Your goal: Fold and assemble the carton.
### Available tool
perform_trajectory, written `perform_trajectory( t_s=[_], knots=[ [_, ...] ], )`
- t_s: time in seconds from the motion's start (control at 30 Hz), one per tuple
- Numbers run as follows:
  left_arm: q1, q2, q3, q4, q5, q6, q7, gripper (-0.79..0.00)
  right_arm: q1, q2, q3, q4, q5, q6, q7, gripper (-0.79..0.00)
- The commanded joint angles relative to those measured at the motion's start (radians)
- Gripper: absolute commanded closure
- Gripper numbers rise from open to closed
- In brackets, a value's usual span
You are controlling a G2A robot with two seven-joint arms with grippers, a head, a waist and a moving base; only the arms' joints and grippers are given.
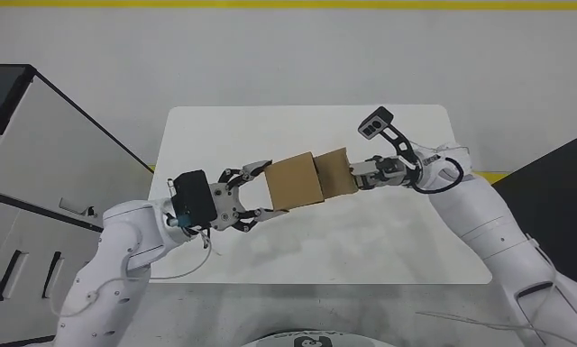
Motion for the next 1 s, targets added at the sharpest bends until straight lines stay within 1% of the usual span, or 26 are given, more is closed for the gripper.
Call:
perform_trajectory(
  t_s=[0.0, 0.13, 0.4, 0.8, 0.97],
  knots=[
    [0.000, 0.001, 0.003, 0.000, 0.004, 0.001, 0.003, 0.000, 0.004, -0.001, -0.006, -0.001, -0.006, 0.000, 0.000, -0.219],
    [-0.002, 0.003, 0.005, -0.003, 0.023, 0.003, -0.004, 0.000, 0.011, -0.001, -0.015, 0.003, -0.017, -0.002, 0.000, -0.215],
    [0.002, 0.007, 0.012, -0.010, 0.049, 0.013, -0.005, 0.000, 0.024, -0.005, -0.017, 0.015, -0.058, 0.007, 0.000, -0.172],
    [0.007, 0.013, 0.019, -0.016, 0.065, 0.018, -0.006, 0.000, 0.030, -0.020, -0.015, -0.004, -0.121, 0.030, -0.009, -0.179],
    [0.009, 0.015, 0.021, -0.016, 0.062, 0.020, -0.006, 0.000, 0.029, -0.027, -0.013, -0.015, -0.137, 0.036, -0.011, -0.169]
  ],
)
